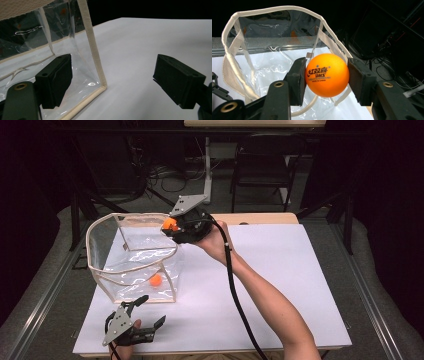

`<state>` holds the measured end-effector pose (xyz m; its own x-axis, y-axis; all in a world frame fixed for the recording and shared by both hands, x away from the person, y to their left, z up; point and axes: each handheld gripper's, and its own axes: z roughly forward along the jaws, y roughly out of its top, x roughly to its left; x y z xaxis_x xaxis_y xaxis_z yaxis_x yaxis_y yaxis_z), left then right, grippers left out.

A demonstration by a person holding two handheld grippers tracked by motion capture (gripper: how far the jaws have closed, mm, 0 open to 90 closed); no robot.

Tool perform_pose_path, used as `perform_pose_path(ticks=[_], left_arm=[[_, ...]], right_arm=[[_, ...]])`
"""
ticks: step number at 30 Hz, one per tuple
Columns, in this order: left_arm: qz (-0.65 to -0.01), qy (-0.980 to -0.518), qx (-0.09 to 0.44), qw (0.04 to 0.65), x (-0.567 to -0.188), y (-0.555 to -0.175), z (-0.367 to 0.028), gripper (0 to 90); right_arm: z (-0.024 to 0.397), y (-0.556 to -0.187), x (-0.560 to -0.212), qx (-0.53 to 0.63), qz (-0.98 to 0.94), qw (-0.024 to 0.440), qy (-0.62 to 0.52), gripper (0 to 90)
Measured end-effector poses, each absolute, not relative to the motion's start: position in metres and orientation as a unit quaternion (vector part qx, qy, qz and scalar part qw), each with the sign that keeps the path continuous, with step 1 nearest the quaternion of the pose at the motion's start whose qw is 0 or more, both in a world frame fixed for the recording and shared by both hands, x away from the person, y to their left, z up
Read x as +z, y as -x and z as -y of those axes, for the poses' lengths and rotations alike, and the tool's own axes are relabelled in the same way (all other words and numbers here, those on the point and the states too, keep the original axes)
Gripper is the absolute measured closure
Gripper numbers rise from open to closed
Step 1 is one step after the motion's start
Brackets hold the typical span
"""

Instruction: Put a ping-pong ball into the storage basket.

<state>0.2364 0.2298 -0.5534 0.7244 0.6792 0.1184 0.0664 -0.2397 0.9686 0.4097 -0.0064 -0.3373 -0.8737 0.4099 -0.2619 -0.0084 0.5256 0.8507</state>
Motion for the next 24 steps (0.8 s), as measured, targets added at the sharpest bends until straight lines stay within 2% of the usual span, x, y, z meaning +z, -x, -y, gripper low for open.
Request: perform_pose_path(ticks=[24], left_arm=[[-0.252, -0.739, 0.273, 0.562, -0.553, -0.236, -0.23, 15.7]], right_arm=[[-0.01, -0.407, -0.336, 0.466, -0.851, 0.22, -0.104, 51.1]])
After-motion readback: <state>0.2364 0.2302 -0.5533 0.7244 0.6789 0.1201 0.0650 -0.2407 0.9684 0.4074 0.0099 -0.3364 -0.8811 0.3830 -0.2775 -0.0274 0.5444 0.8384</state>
